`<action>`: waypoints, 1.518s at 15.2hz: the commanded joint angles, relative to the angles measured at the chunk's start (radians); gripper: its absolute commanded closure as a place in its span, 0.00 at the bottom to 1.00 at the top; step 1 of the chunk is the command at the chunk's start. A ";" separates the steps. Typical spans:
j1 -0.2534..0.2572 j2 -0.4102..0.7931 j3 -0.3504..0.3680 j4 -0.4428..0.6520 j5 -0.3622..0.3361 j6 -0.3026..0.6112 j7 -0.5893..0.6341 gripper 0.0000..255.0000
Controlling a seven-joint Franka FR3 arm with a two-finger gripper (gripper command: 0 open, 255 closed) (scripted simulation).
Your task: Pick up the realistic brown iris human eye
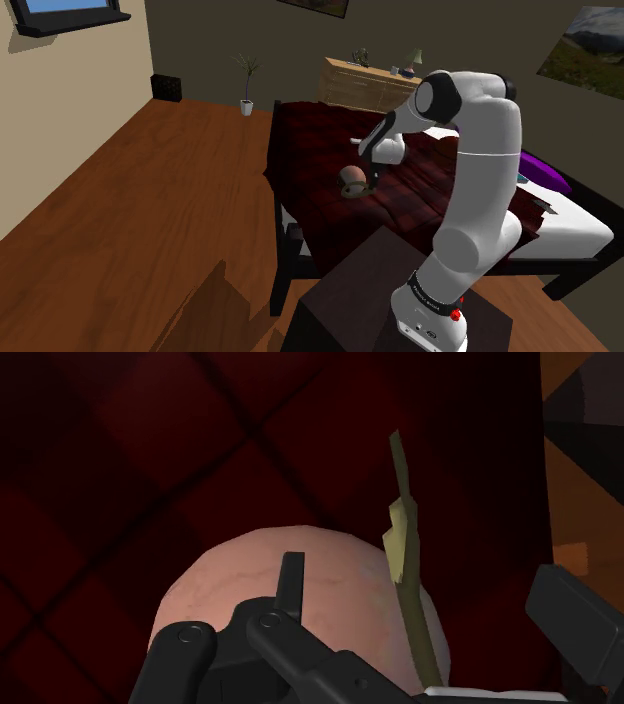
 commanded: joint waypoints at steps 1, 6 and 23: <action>-0.022 0.035 0.024 0.020 0.016 0.019 -0.020 0.00; -0.055 0.096 0.063 0.036 0.044 0.066 -0.035 0.00; -0.026 0.042 0.028 0.022 0.020 0.025 -0.022 1.00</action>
